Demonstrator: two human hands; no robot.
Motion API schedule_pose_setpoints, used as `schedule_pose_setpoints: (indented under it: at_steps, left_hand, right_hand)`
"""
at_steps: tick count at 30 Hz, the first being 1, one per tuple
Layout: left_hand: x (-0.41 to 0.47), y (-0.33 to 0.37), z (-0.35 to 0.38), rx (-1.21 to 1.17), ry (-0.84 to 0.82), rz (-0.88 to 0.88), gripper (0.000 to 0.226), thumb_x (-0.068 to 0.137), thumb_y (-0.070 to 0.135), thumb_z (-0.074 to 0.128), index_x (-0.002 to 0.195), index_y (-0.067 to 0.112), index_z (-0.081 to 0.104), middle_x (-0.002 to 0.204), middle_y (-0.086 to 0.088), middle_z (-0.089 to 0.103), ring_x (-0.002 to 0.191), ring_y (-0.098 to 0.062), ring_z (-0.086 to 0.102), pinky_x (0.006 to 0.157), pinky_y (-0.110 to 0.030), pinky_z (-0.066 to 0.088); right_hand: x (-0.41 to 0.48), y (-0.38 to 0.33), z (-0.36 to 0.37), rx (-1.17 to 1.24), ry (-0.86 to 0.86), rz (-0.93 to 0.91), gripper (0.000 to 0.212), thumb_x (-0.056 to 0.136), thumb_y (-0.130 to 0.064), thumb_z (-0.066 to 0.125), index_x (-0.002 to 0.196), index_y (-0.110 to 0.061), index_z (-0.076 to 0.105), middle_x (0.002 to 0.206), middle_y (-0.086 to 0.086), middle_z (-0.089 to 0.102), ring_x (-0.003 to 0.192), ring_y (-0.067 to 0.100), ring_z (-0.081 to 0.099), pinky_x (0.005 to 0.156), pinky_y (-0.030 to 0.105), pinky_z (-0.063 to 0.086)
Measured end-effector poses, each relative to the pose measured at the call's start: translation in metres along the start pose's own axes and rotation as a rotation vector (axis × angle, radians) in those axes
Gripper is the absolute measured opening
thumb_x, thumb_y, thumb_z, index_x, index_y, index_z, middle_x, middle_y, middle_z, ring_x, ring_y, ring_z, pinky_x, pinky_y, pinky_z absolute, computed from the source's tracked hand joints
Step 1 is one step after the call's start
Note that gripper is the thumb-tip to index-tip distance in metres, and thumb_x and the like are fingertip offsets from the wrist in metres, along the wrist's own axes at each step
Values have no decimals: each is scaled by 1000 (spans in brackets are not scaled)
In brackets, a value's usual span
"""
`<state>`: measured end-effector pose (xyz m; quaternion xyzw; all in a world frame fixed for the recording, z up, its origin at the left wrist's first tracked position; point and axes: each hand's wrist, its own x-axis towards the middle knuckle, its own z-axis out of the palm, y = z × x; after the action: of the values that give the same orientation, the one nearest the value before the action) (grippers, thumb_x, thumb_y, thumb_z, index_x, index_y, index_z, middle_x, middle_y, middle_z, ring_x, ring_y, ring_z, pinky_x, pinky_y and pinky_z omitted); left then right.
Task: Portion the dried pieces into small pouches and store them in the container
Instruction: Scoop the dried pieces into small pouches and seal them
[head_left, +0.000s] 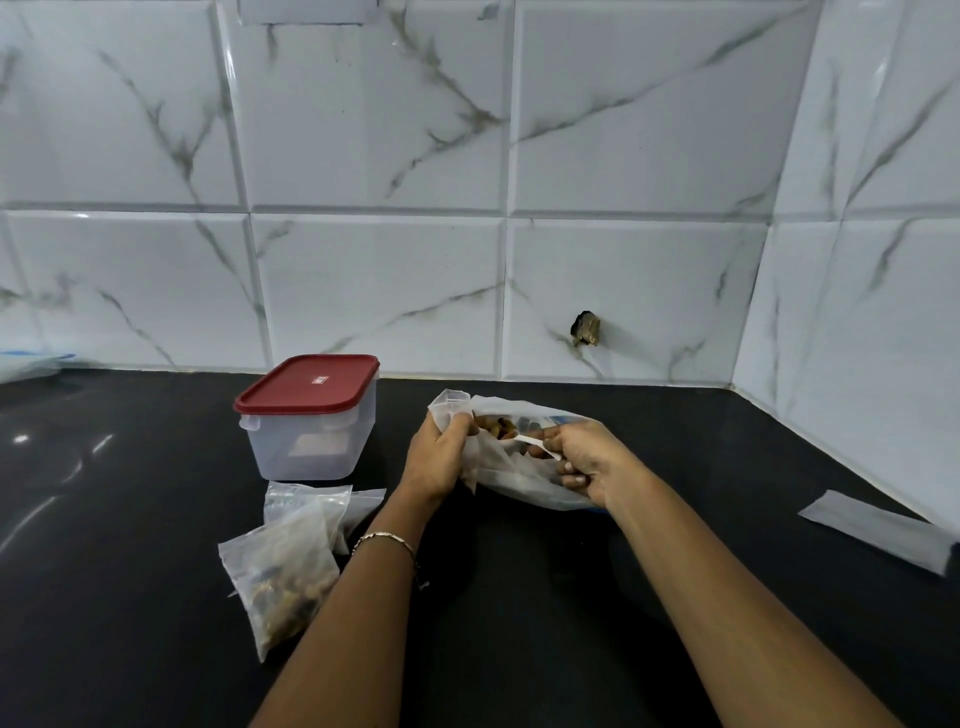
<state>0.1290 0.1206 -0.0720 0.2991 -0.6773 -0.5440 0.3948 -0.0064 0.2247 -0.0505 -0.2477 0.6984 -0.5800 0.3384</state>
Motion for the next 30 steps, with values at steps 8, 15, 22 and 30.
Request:
schedule_pose_setpoints:
  at_steps: [8, 15, 22, 30]
  left_hand:
    - [-14, 1, -1, 108, -22, 63, 29, 90, 17, 59, 118, 19, 52, 101, 6, 61, 89, -5, 58, 66, -16, 44]
    - [-11, -2, 0, 221, -45, 114, 29, 86, 17, 61, 115, 15, 58, 107, -1, 64, 96, -11, 60, 71, -18, 46]
    - [-3, -5, 1, 329, -46, 153, 26, 86, 19, 65, 110, 17, 58, 112, -2, 60, 99, -12, 58, 83, -26, 49]
    - [-7, 2, 4, 615, -43, 174, 52, 84, 32, 67, 127, 9, 51, 127, -4, 46, 121, -21, 43, 94, -29, 38]
  right_hand:
    - [-27, 3, -10, 89, 15, -43, 26, 94, -2, 44, 86, -3, 68, 77, 9, 61, 43, 6, 29, 33, 17, 19]
    - [-25, 8, -16, -33, 71, -45, 31, 95, -7, 42, 87, -13, 71, 79, 3, 66, 51, 8, 38, 33, 17, 26]
    - [-15, -3, -19, -93, 73, -25, 26, 90, -15, 50, 87, -14, 77, 73, -1, 64, 53, 7, 37, 46, 21, 27]
    - [-29, -16, -20, -34, 72, -149, 24, 83, -11, 51, 81, -12, 75, 60, -4, 60, 46, 7, 35, 43, 20, 25]
